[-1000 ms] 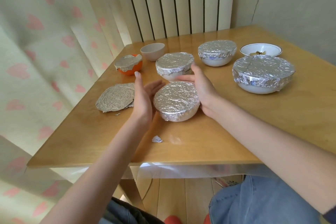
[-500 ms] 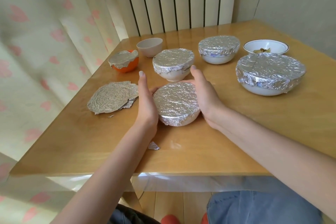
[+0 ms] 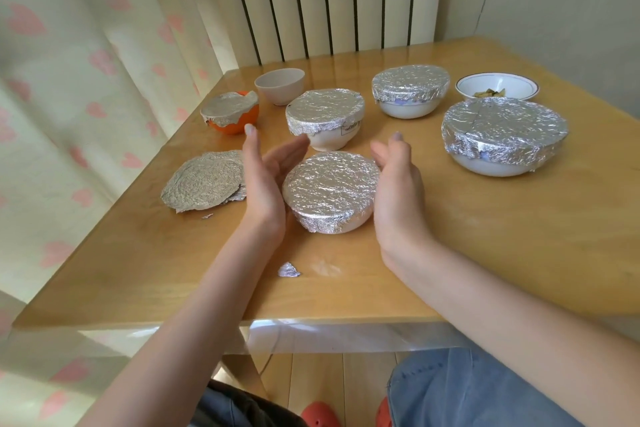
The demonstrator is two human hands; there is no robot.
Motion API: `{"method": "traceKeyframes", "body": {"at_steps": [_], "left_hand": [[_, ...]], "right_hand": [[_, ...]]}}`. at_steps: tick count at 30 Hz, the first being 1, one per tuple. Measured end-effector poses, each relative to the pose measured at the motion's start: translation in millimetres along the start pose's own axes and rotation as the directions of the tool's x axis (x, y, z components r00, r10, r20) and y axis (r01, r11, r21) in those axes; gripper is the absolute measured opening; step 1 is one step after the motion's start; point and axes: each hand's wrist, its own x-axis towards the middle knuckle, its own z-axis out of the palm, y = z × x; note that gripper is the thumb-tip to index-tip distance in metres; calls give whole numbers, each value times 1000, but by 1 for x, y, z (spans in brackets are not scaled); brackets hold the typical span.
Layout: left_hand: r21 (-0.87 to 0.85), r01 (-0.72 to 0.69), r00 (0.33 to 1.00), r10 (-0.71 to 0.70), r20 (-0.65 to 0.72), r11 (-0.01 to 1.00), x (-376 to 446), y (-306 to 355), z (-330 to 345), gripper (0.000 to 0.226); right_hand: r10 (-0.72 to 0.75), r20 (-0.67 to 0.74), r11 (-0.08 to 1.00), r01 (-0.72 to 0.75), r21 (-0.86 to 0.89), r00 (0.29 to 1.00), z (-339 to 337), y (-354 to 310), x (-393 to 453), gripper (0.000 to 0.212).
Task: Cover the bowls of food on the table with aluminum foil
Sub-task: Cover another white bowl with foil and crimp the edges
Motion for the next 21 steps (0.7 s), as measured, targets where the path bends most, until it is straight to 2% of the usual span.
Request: {"method": "traceKeyframes", "body": {"at_steps": [4, 8, 13, 16, 18, 21], "left_hand": [[-30, 47, 998, -46, 54, 998, -3, 0, 7, 81], [-35, 64, 998, -64, 12, 997, -8, -4, 11, 78], [-83, 64, 962, -83, -260, 994, -19, -14, 22, 67], [-116, 53, 915, -95, -393, 992, -31, -13, 32, 56], [-119, 38, 917, -82, -390, 992, -35, -12, 34, 54], [-59, 46, 965, -60, -254, 997, -35, -11, 19, 65]], "right_hand": [[-91, -42, 994, 88, -62, 995, 17, 2, -7, 36], [-126, -49, 977, 115, -178, 991, 17, 2, 5, 42], [-23, 143, 992, 40, -121, 989, 13, -6, 15, 66], [-41, 272, 989, 77, -124, 961, 9, -9, 22, 66], [-35, 342, 988, 85, -131, 939, 6, -10, 23, 66], [-40, 374, 983, 102, -150, 927, 1, -11, 25, 63]]}}
